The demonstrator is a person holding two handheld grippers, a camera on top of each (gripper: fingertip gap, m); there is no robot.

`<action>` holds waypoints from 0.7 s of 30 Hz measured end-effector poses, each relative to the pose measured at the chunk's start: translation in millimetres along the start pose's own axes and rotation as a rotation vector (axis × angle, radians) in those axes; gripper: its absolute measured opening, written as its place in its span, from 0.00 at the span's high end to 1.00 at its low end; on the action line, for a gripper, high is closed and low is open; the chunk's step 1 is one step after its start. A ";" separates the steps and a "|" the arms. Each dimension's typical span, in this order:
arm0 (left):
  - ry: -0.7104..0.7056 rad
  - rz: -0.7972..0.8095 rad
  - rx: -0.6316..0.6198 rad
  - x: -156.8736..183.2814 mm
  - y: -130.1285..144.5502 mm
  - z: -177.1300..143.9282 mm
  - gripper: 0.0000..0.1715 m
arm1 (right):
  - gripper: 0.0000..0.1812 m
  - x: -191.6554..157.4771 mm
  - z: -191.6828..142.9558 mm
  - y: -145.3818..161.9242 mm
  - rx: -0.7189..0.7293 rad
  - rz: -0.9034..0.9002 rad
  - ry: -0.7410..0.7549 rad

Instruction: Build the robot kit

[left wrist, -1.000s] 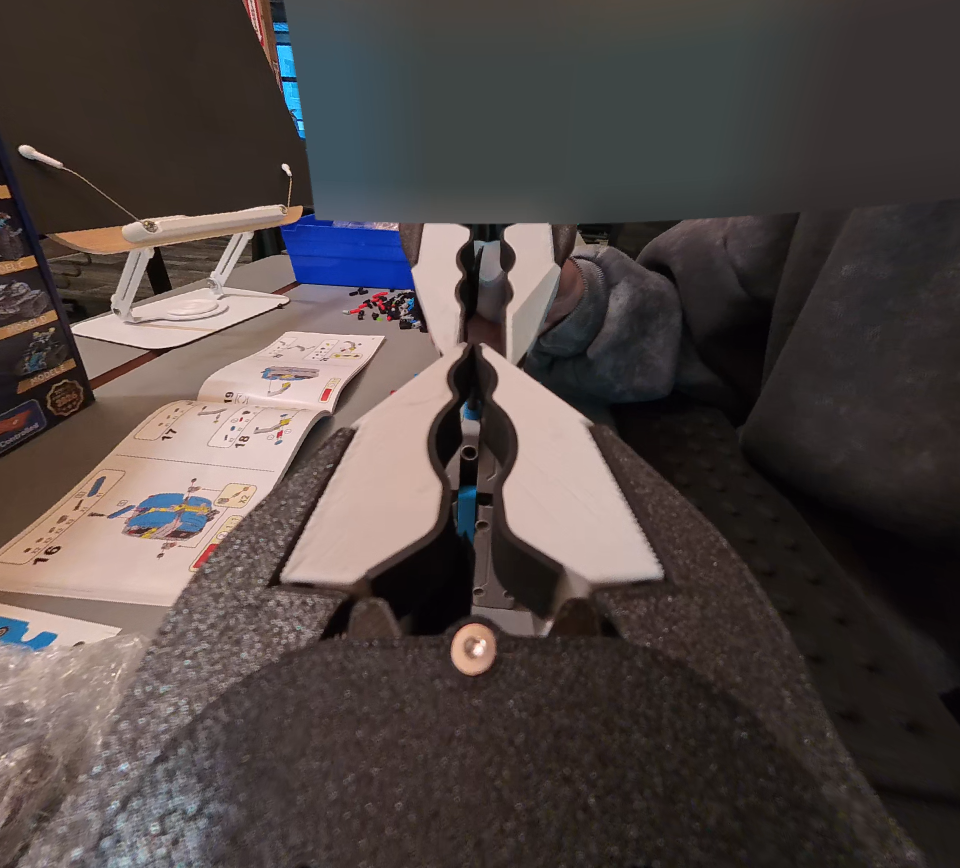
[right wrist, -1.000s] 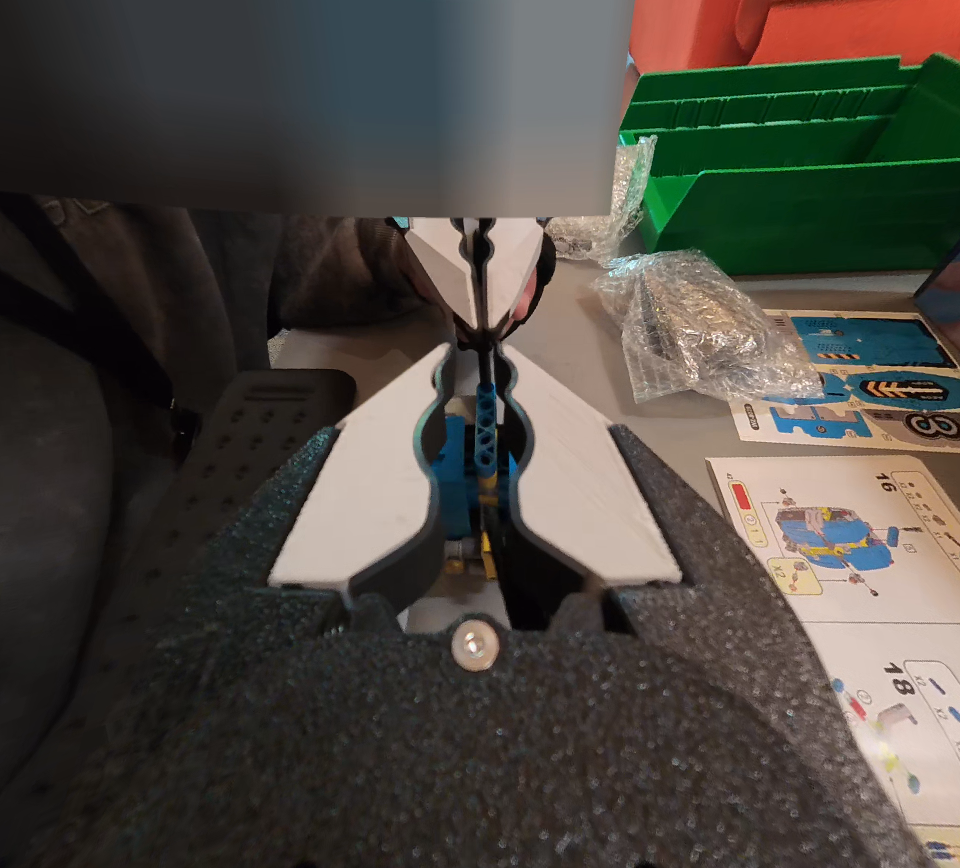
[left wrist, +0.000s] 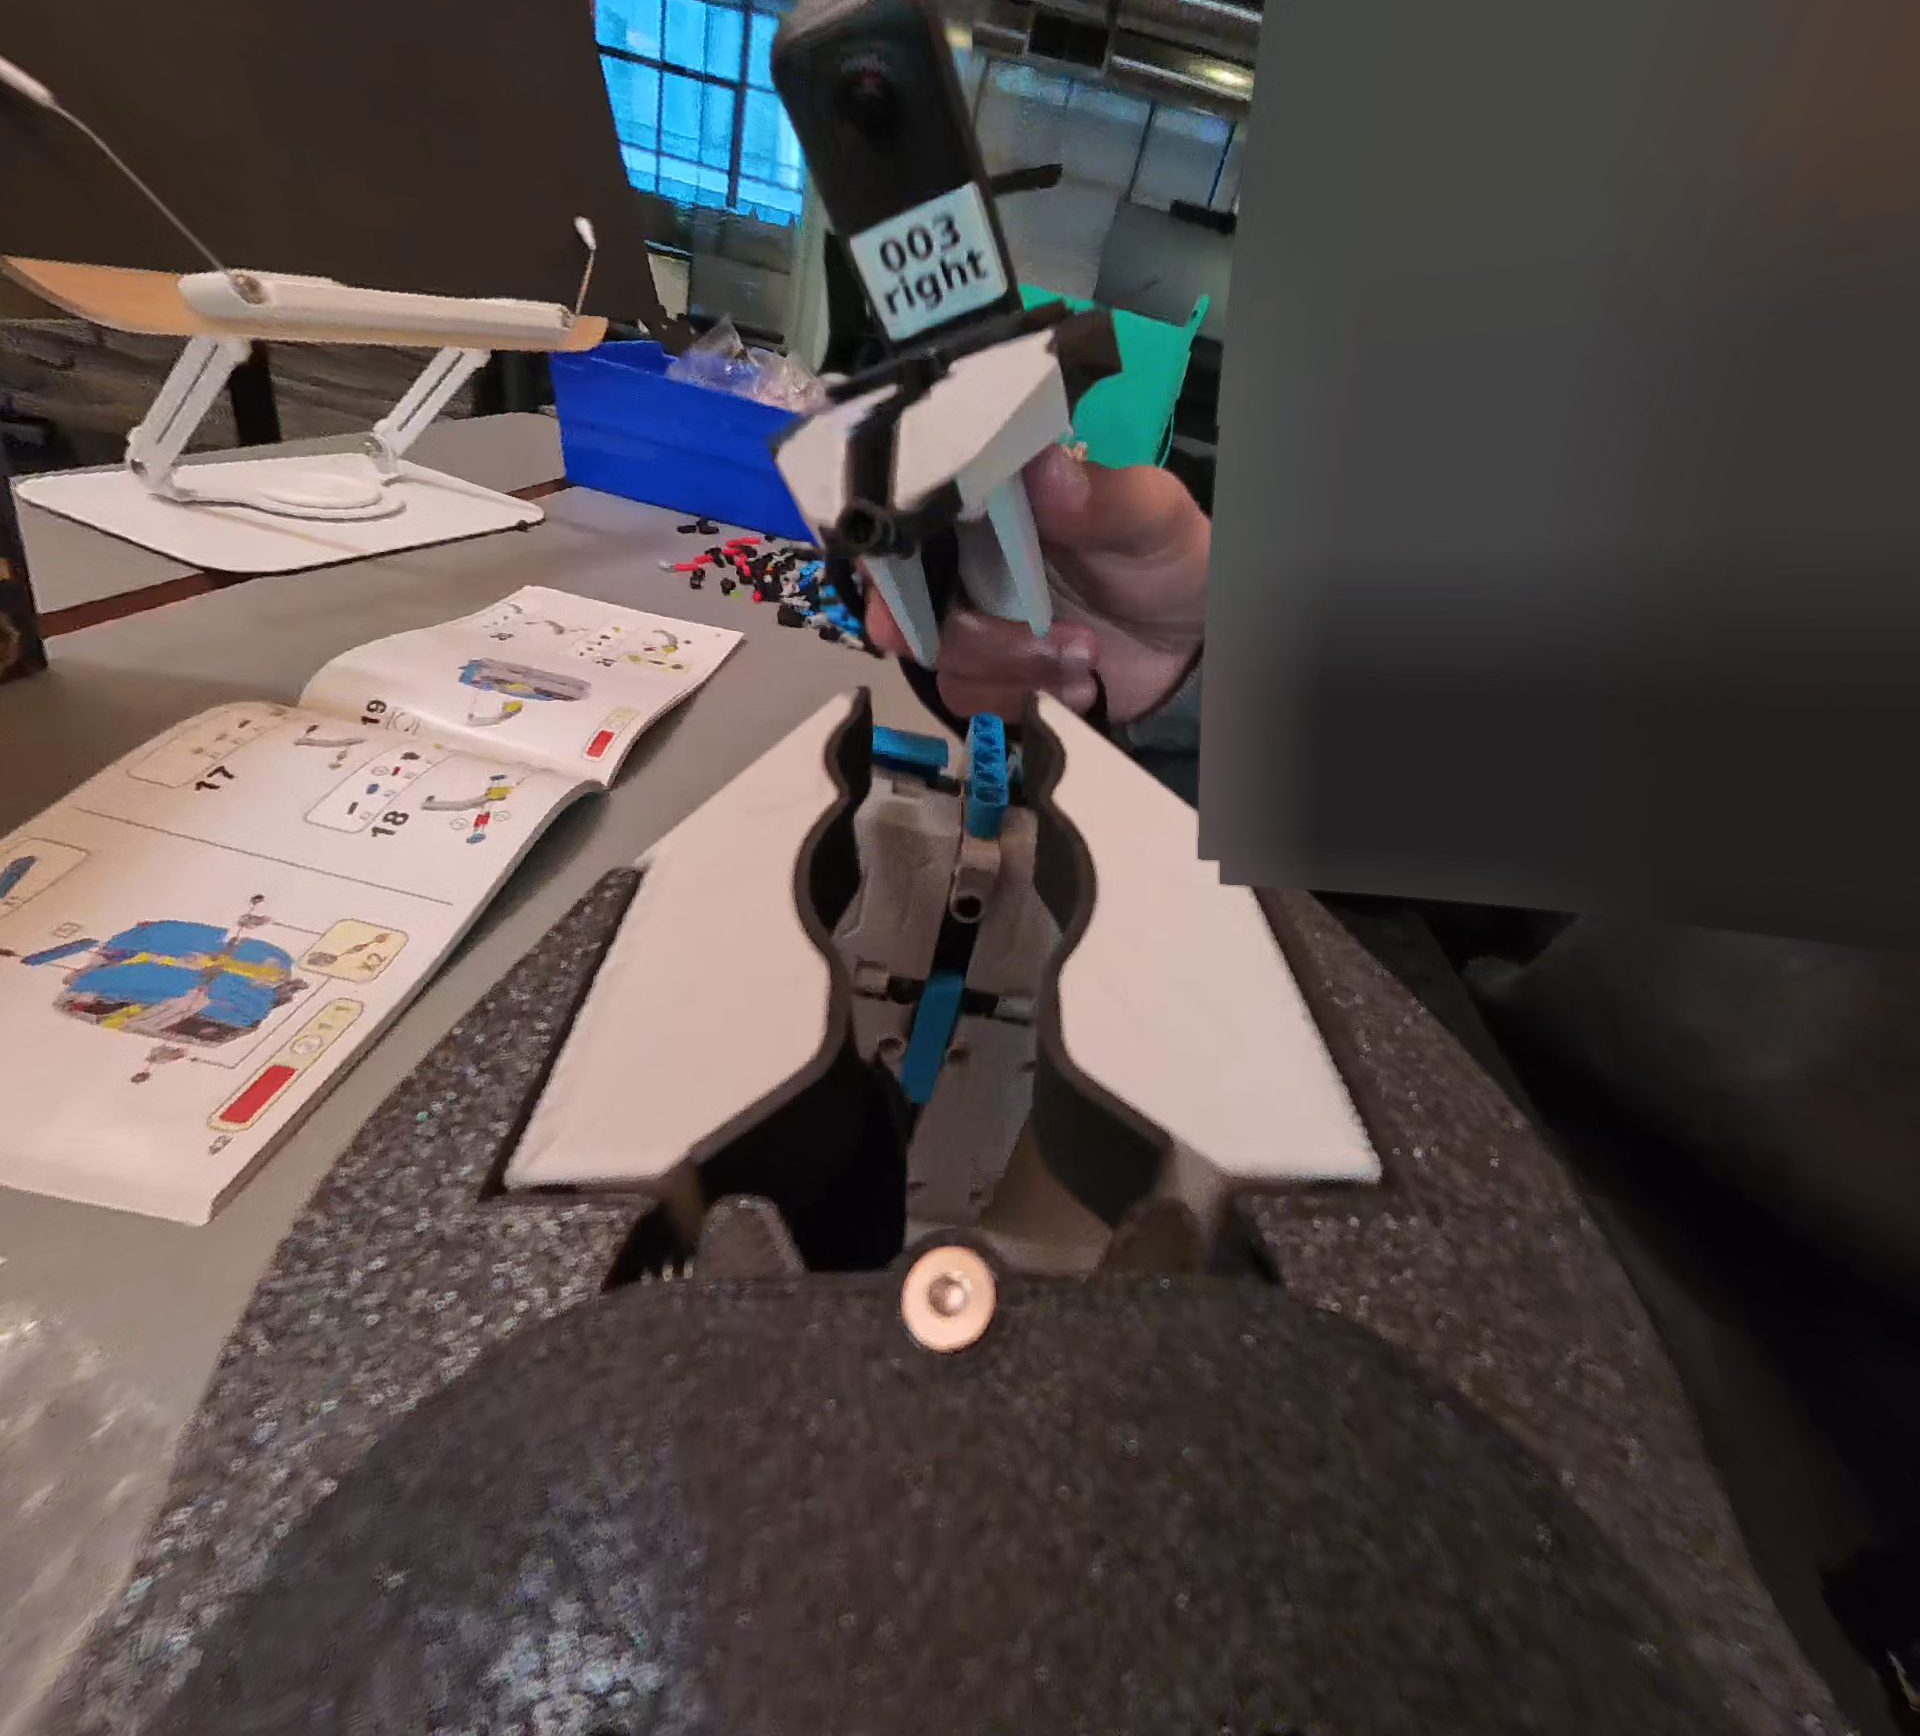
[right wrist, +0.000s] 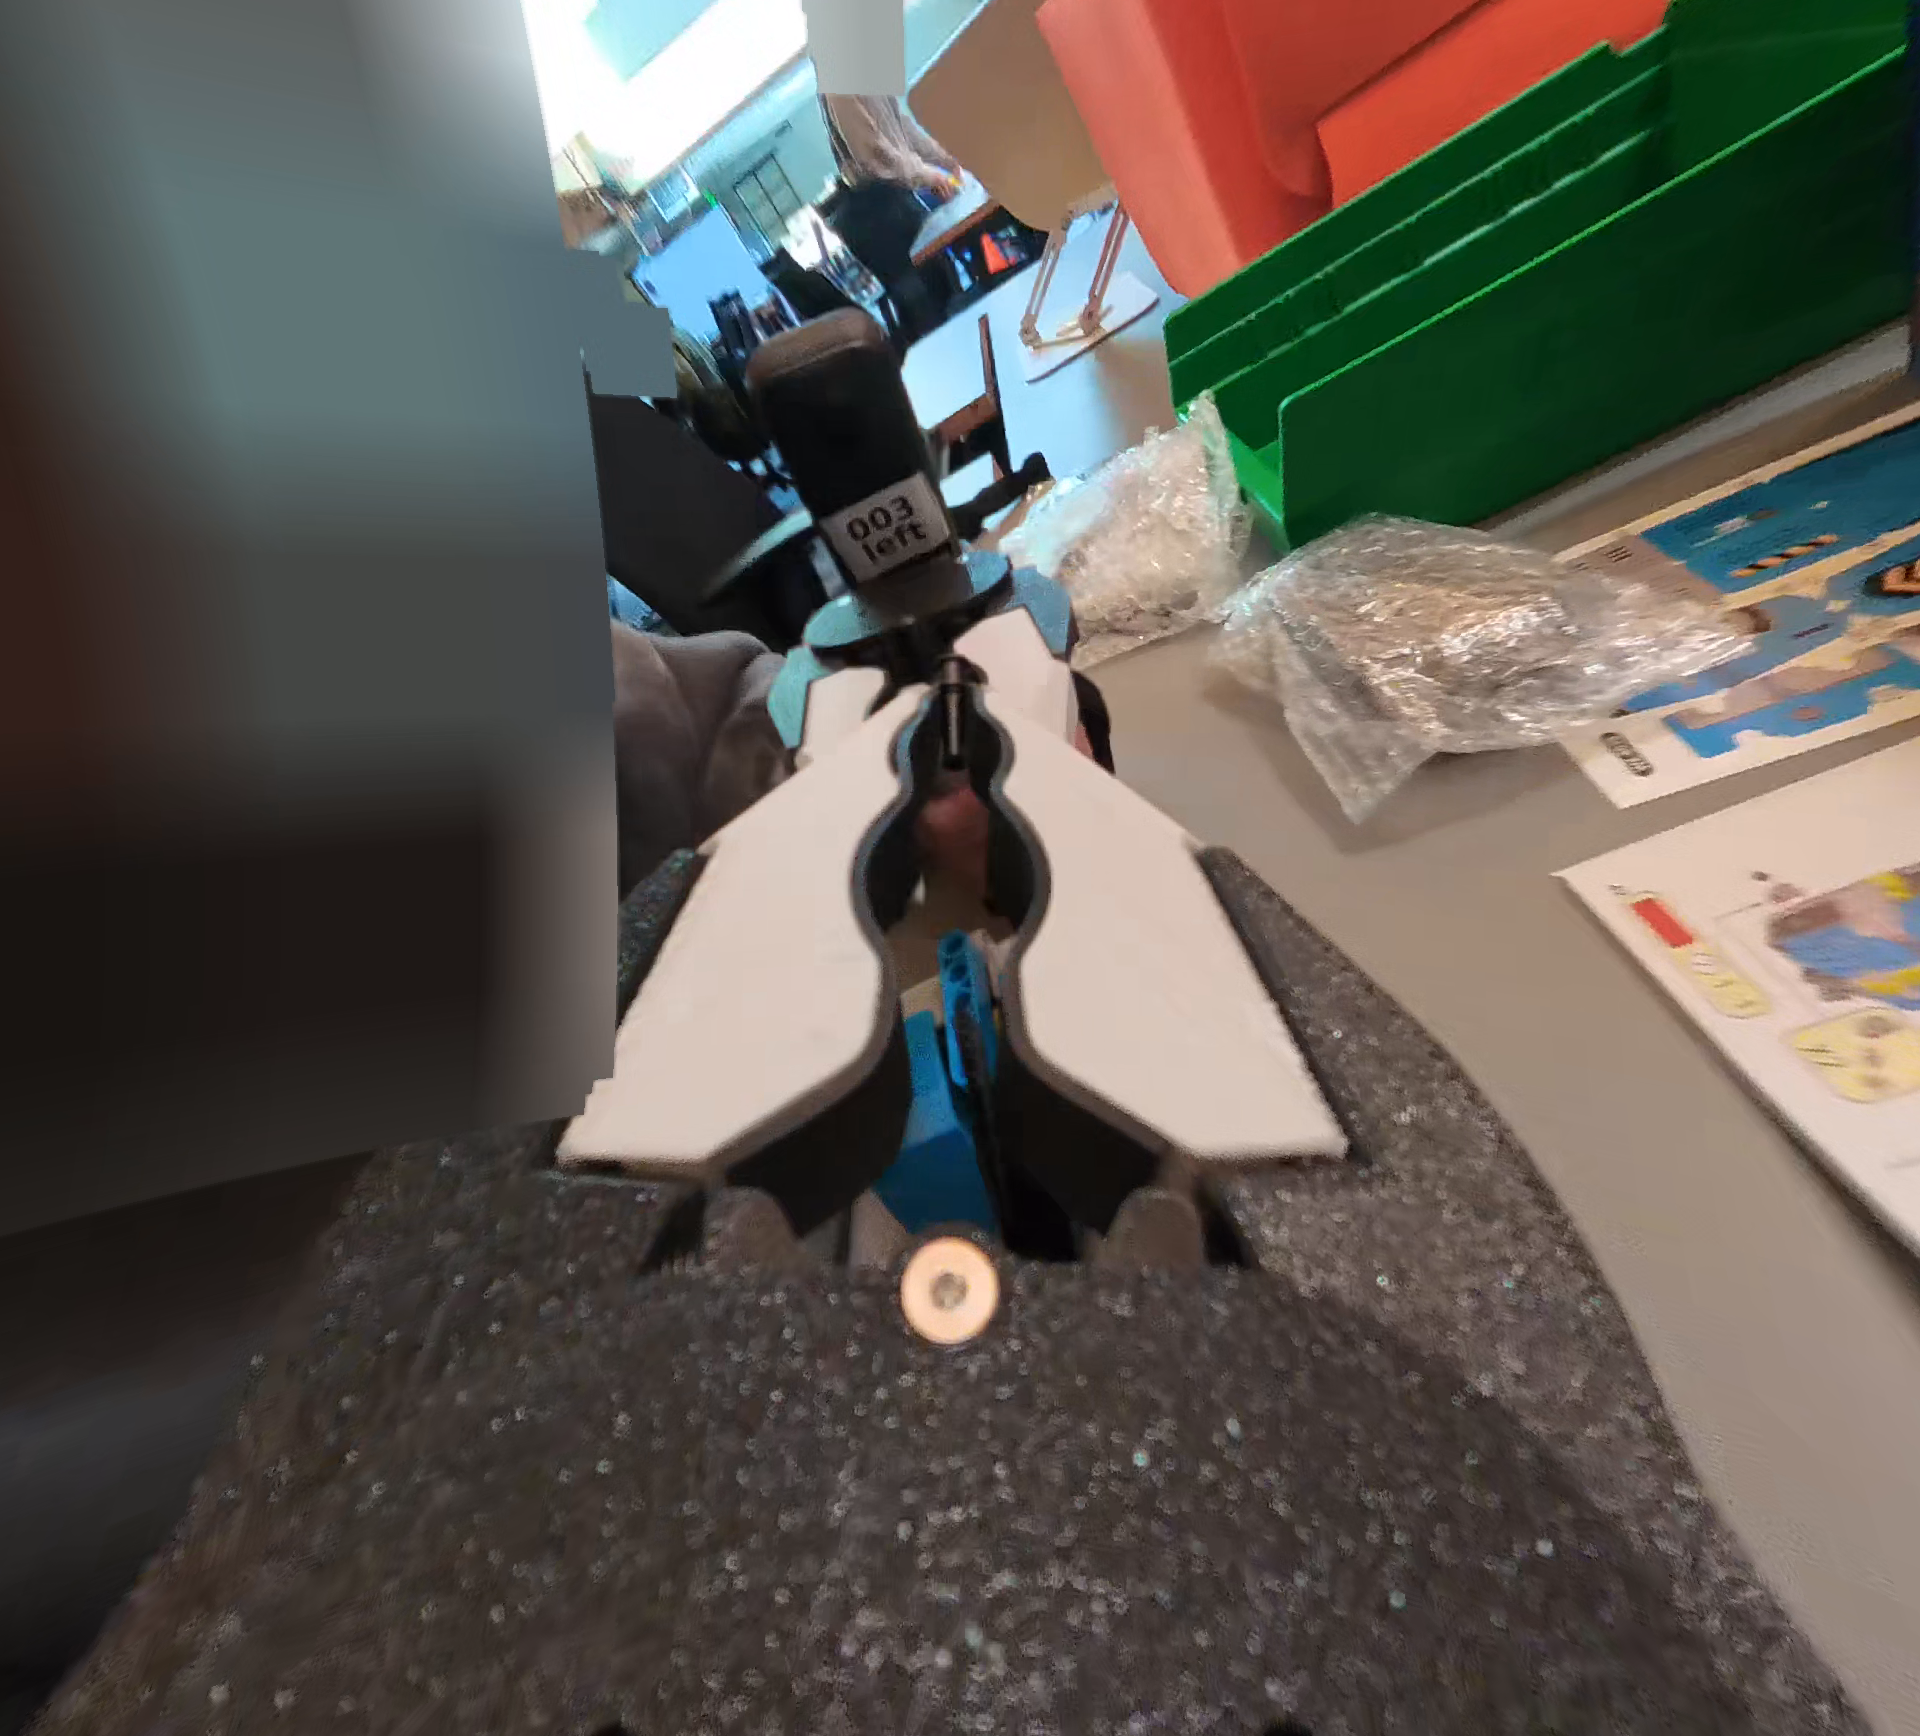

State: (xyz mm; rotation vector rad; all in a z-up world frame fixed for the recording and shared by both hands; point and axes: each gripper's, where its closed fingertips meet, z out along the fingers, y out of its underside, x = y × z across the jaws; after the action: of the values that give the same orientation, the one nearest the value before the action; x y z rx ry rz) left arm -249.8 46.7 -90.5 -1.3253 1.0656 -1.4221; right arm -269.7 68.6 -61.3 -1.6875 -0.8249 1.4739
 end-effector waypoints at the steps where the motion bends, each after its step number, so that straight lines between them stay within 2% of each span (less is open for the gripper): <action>1: -0.009 -0.007 0.018 -0.2 -2.8 2.3 0.84 | 0.98 -0.6 2.7 1.0 0.008 0.021 -0.012; 4: -0.024 -0.068 0.087 -3.0 -13.4 5.9 0.84 | 0.98 -6.7 12.1 4.6 0.004 -0.001 -0.012; 8: 0.017 -0.185 0.169 -4.9 -25.7 2.2 0.90 | 0.98 -10.4 16.4 3.0 0.021 -0.085 0.024; 9: 0.025 -0.190 0.169 -4.1 -25.5 1.5 0.93 | 0.98 -8.4 15.8 3.2 0.018 -0.105 0.042; 13: 0.007 -0.152 0.173 -4.6 -26.2 -3.1 0.98 | 0.98 -3.8 12.9 1.9 0.032 -0.105 0.051; 21: -0.024 -0.139 0.171 -10.1 -25.2 -10.0 0.98 | 0.98 0.3 8.7 -2.0 0.055 -0.109 0.055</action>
State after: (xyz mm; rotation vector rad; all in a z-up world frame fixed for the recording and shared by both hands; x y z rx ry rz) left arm -260.8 62.5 -68.9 -1.3085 0.8300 -1.5593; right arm -278.2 70.9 -60.4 -1.6098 -0.8264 1.3579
